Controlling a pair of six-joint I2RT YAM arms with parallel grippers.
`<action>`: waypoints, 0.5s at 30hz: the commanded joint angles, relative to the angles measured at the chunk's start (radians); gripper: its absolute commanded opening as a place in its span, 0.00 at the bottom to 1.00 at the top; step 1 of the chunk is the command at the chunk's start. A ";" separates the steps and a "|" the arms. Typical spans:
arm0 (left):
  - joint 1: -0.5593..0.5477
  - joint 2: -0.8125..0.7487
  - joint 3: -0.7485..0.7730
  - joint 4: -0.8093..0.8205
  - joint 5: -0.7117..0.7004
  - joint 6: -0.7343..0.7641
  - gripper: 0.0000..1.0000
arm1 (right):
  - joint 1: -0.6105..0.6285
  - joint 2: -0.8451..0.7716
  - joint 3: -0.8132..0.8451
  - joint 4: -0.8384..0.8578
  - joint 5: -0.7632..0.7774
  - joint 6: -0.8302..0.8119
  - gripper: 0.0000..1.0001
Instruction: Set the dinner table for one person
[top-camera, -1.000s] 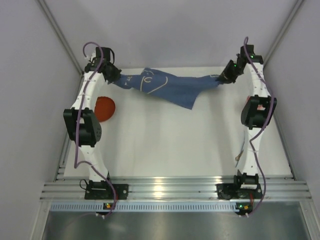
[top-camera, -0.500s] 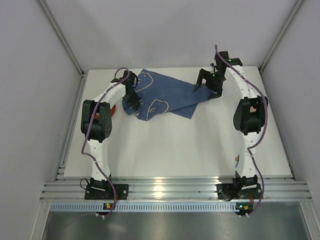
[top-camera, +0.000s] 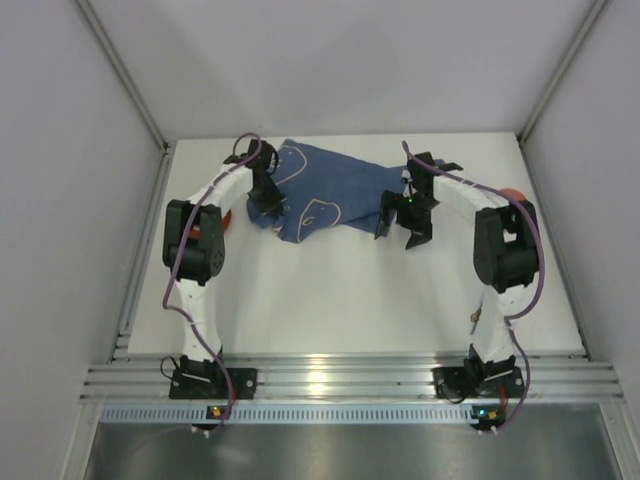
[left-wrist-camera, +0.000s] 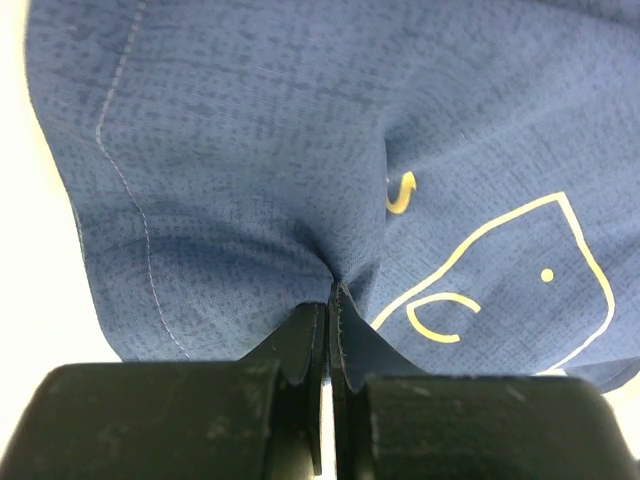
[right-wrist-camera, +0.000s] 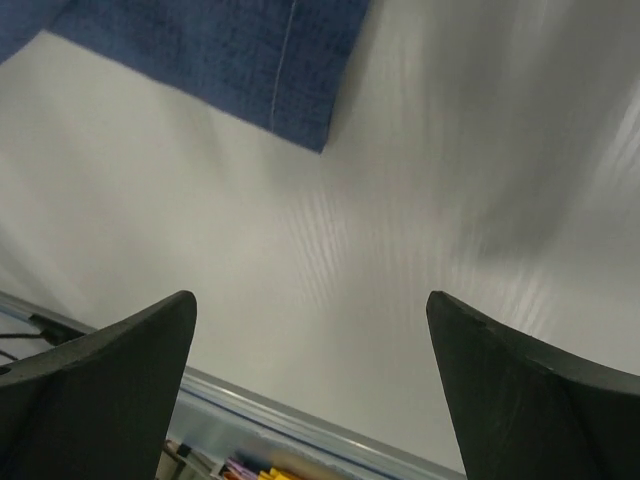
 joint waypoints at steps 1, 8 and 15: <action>-0.031 -0.049 0.016 -0.027 0.014 0.016 0.00 | -0.011 0.029 0.013 0.132 0.042 0.017 1.00; -0.068 -0.060 0.013 -0.047 0.012 0.027 0.00 | -0.014 0.159 0.061 0.258 0.056 0.046 0.99; -0.077 -0.059 0.039 -0.084 0.002 0.038 0.00 | -0.019 0.247 0.137 0.288 0.150 0.066 0.82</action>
